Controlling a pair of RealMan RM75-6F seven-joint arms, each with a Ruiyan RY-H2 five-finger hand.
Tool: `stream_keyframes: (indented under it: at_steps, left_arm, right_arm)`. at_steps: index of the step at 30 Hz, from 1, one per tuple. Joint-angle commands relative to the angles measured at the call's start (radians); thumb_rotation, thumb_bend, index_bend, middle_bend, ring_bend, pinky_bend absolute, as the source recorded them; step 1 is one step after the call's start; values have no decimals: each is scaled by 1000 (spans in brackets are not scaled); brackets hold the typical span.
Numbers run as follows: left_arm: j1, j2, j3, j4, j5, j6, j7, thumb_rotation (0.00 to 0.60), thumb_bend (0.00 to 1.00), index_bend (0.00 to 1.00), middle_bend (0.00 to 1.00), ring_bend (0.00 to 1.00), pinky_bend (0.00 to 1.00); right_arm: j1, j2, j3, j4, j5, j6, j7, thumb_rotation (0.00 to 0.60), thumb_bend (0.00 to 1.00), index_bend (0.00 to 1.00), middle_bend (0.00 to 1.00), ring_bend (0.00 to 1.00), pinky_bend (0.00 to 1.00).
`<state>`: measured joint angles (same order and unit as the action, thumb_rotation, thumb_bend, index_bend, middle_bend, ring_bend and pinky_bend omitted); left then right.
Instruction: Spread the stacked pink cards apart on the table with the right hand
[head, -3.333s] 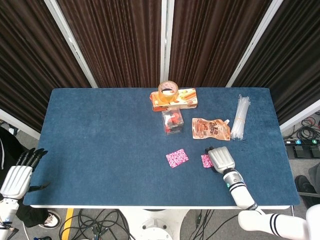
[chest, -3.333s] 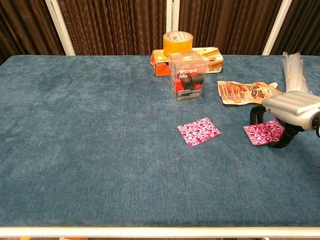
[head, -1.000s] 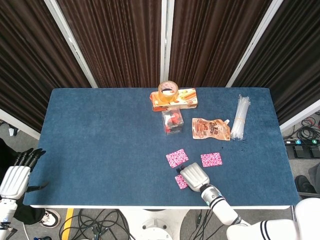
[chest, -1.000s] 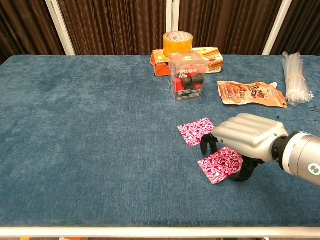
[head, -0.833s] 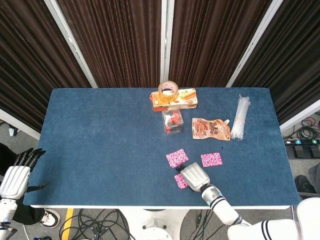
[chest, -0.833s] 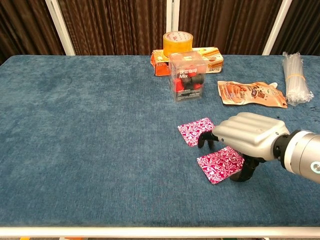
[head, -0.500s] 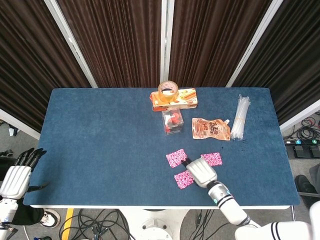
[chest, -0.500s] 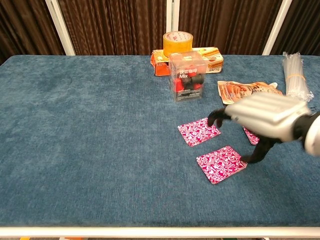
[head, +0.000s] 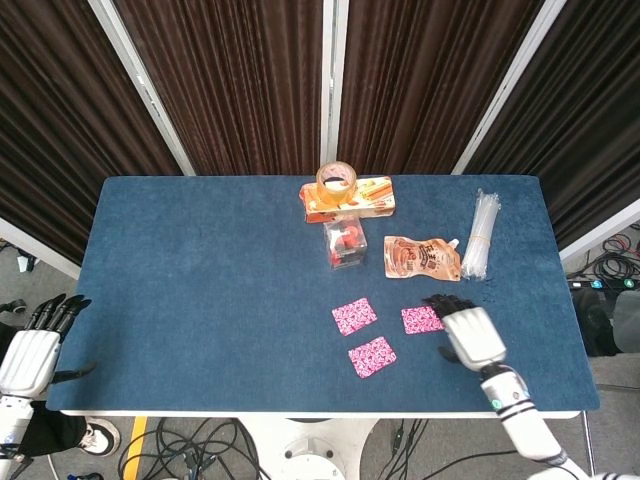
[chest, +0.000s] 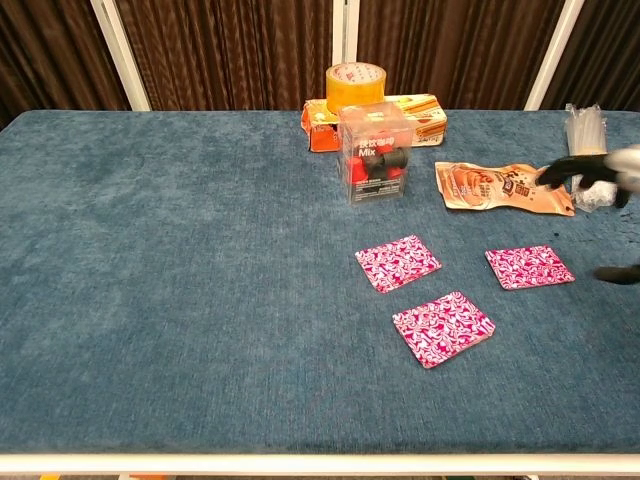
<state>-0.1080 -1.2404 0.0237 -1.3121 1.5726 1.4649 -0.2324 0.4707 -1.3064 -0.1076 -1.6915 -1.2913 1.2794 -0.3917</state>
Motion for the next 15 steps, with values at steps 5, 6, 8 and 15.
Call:
stream_keyframes:
  at_steps: [5,6,8,15]
  left_arm:
    - [-2,3,0,0,1,-2,2,600,0,134,99,0,97]
    - [-3,4,-1,-1,0,-4,3,600,0,134,99,0,97]
    - [-4,2,0,-4,2,-3,7,600,0,134,99,0,97]
    - [-9,-6,1,-10,8,-6,24,600,0,134,99,0,97]
  right_arm:
    - [-127,-26,11,197,-45,119,97,600,104,0,0,0,0]
    - [-133,-25,15,199,-46,121,105,600,105,0,0,0,0]
    - [-144,-15,24,199,-55,128,126,600,106,0,0,0,0]
    - [-174,6,43,198,-76,144,112,600,106,0,0,0,0]
